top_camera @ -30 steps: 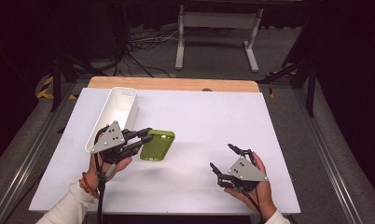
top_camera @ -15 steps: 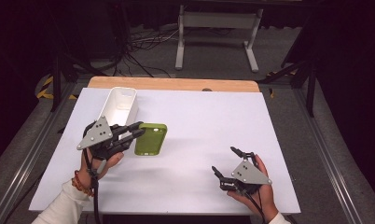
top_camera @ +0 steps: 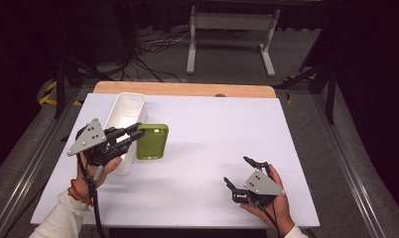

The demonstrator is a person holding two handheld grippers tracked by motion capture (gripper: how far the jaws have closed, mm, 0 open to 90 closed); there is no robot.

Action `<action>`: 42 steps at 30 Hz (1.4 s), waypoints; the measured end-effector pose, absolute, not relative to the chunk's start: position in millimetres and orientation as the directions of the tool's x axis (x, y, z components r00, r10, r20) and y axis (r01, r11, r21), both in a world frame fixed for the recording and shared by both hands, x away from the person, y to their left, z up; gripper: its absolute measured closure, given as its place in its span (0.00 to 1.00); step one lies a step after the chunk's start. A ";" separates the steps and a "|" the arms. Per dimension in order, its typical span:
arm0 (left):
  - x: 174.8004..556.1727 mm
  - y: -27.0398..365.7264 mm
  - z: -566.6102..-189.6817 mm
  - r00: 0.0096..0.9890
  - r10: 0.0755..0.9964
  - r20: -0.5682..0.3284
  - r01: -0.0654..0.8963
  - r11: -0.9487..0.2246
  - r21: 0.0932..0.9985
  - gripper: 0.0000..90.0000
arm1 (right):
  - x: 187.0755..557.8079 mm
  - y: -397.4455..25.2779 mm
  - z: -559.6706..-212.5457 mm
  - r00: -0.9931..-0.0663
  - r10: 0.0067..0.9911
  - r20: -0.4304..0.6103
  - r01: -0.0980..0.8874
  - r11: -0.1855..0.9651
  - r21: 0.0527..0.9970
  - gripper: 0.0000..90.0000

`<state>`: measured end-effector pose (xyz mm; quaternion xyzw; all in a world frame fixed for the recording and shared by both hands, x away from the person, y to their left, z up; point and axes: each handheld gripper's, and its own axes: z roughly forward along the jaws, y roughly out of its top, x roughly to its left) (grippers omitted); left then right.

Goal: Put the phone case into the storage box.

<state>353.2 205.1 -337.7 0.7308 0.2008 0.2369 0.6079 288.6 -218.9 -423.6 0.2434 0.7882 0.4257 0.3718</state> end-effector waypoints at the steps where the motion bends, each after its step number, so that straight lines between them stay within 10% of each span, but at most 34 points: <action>1: 353.1 206.2 -337.1 0.806 0.583 0.101 0.008 -0.181 0.983 0.87 | 288.8 -218.7 -423.8 -0.606 0.699 -0.380 0.067 0.521 0.851 0.18; 42: 359.4 248.1 -327.2 0.752 0.655 0.071 -0.004 -0.104 0.995 0.87 | 289.7 -215.9 -424.3 -0.610 0.692 -0.386 0.070 0.533 0.843 0.18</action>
